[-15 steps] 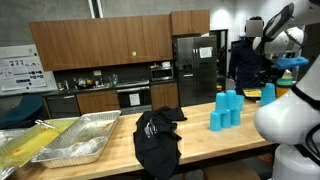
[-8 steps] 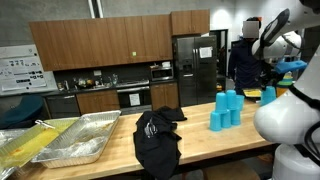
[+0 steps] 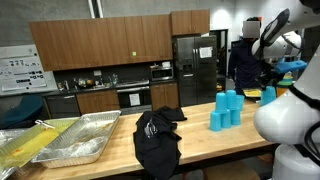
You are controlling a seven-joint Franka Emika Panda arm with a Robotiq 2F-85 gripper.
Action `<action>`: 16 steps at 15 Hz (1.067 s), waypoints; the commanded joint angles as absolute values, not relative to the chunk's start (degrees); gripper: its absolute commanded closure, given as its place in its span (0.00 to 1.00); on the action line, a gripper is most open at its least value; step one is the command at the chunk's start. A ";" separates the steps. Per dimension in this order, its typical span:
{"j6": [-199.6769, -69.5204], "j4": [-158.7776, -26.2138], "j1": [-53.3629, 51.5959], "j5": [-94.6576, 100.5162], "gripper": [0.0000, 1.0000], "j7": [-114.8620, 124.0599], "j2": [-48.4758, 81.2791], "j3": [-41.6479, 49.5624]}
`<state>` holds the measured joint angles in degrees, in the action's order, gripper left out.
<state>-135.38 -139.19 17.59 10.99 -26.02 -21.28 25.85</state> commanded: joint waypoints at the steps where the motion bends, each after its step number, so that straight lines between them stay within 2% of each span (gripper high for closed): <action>1: -135.29 -139.12 18.06 10.72 0.39 -26.20 -21.20 25.39; 4: -135.29 -139.12 18.06 10.72 0.39 -26.20 -21.19 25.39; 5: -135.29 -139.12 18.06 10.72 0.64 -26.20 -21.19 25.39; 16: -136.87 -137.87 20.27 11.64 0.64 -23.49 -17.39 25.92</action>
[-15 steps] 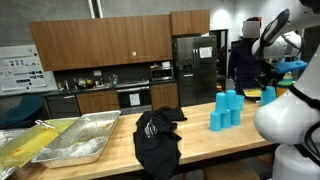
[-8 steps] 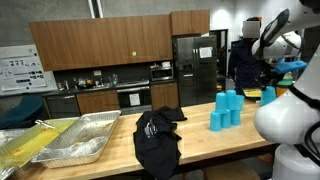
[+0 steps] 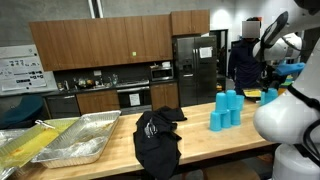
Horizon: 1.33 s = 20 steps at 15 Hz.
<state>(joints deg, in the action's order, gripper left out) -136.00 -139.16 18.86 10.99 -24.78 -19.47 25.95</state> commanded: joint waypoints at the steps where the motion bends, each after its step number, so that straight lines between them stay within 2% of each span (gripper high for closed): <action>1: -137.06 -137.73 20.67 11.73 0.64 -23.12 -16.99 25.89; 8: -139.56 -138.76 20.95 11.96 0.64 -24.49 -15.45 25.32; 9: -139.53 -138.77 20.96 11.96 0.39 -24.46 -15.43 25.32; 20: -139.51 -138.79 20.96 11.95 0.39 -24.44 -15.28 25.32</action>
<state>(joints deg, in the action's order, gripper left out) -139.61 -138.85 20.75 12.03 -24.40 -15.30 25.54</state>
